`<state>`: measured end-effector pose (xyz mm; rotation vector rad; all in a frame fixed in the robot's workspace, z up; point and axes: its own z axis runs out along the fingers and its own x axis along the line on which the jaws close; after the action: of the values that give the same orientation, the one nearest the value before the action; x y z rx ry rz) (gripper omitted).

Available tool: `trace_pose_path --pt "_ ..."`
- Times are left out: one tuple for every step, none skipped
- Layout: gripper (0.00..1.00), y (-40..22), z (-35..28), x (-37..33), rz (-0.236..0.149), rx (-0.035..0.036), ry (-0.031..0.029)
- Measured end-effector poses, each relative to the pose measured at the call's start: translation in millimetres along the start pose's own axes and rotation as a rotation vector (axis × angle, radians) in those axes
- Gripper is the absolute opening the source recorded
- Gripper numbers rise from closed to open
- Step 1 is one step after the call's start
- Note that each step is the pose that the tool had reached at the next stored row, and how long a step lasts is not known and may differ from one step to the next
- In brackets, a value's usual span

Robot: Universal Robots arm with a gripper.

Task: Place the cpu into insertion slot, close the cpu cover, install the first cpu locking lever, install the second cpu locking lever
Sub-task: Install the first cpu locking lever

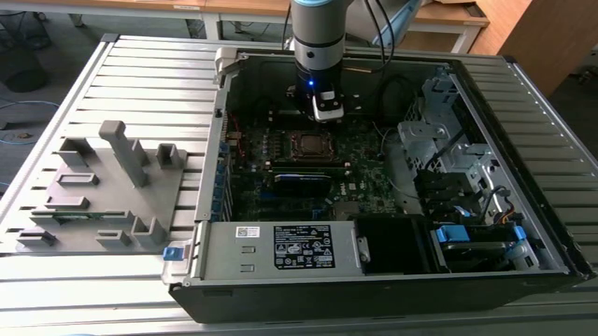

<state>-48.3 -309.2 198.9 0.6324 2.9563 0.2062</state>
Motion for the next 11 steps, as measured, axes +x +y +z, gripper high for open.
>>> trace_pose_path --pt "0.11 0.0 -0.1 0.0 0.000 0.0006 -0.0003" --pt "0.11 0.1 -0.4 0.0 0.000 0.0012 -0.0003" --pt "0.11 0.1 -0.9 -0.1 0.000 0.0013 -0.0004" --pt "0.11 0.2 -1.4 -0.1 0.000 0.0010 -0.0005" --pt "0.11 0.3 -2.0 -0.2 0.000 0.0010 -0.0005" --pt "0.11 0.4 -2.2 -0.2 0.000 0.0009 -0.0005" --pt "0.11 0.5 -2.2 -0.1 0.000 0.0008 -0.0005" --pt "0.11 0.7 -2.2 0.0 0.000 0.0009 -0.0005" --pt "0.11 1.0 -2.3 0.2 0.000 0.0011 -0.0005" --pt "0.11 1.3 -2.2 0.5 0.000 0.0010 -0.0006" --pt "0.11 1.6 -2.2 0.8 0.000 0.0009 -0.0008"
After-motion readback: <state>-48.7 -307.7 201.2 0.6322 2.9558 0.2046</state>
